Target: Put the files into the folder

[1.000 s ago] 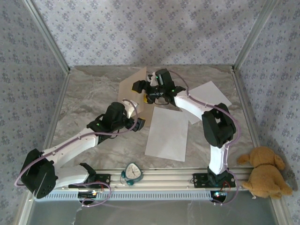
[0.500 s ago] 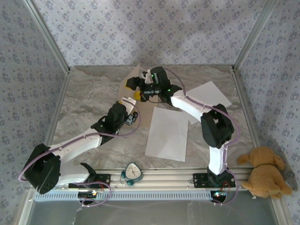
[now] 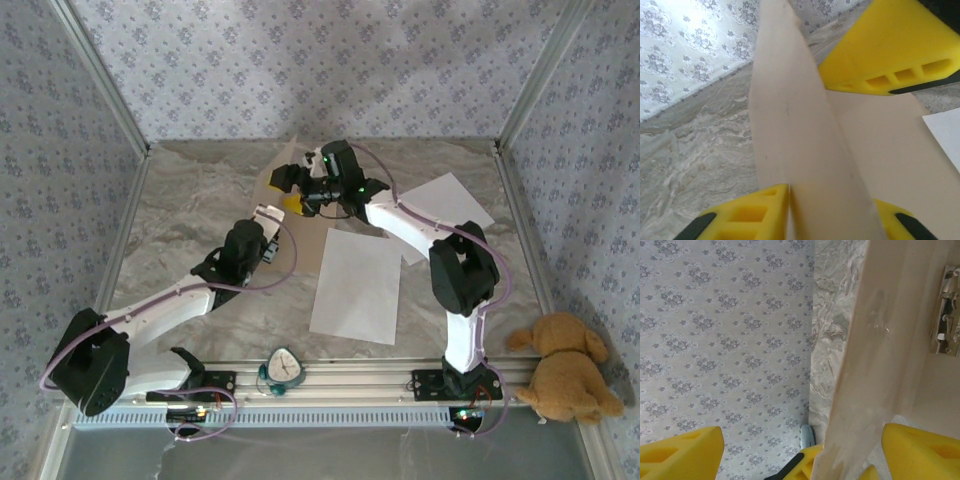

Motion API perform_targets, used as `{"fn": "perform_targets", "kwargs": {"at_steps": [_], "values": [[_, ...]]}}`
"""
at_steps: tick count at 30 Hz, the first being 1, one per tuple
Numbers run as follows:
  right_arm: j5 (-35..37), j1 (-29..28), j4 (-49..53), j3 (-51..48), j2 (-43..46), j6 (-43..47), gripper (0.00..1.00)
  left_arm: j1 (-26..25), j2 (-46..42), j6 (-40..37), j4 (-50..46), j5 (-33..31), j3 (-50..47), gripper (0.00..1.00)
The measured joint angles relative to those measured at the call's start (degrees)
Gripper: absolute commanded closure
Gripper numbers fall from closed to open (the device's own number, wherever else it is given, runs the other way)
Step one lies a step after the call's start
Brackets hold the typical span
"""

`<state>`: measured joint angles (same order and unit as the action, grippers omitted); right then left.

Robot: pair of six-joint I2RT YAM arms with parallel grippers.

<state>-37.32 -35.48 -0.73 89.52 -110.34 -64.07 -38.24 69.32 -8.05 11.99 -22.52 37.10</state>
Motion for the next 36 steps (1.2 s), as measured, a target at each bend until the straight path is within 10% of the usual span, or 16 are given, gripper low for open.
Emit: {"fn": "perform_targets", "kwargs": {"at_steps": [36], "values": [[0.4, 13.9, 14.5, -31.3, 31.9, 16.2, 0.11, 3.8, -10.9, 21.2, -10.6, -0.8, 1.5, 0.99]]}}
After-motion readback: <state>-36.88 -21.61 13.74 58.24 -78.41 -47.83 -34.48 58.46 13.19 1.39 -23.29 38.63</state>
